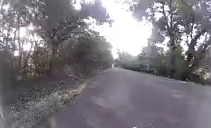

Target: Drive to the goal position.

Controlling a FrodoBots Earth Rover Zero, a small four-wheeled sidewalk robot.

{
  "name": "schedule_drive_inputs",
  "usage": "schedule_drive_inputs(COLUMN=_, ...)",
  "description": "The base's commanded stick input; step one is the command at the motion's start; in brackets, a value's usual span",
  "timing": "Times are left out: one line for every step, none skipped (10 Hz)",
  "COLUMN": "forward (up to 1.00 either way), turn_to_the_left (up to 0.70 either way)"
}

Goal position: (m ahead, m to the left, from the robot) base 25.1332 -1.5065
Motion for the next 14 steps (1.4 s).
schedule_drive_inputs(forward=0.70, turn_to_the_left=0.00)
schedule_drive_inputs(forward=0.70, turn_to_the_left=-0.20)
schedule_drive_inputs(forward=0.70, turn_to_the_left=-0.25)
schedule_drive_inputs(forward=0.70, turn_to_the_left=-0.29)
schedule_drive_inputs(forward=0.70, turn_to_the_left=-0.20)
schedule_drive_inputs(forward=0.70, turn_to_the_left=-0.09)
schedule_drive_inputs(forward=0.70, turn_to_the_left=0.00)
schedule_drive_inputs(forward=0.70, turn_to_the_left=0.00)
schedule_drive_inputs(forward=0.70, turn_to_the_left=0.00)
schedule_drive_inputs(forward=0.70, turn_to_the_left=0.00)
schedule_drive_inputs(forward=0.70, turn_to_the_left=0.00)
schedule_drive_inputs(forward=0.70, turn_to_the_left=0.00)
schedule_drive_inputs(forward=0.70, turn_to_the_left=0.00)
schedule_drive_inputs(forward=0.70, turn_to_the_left=0.00)
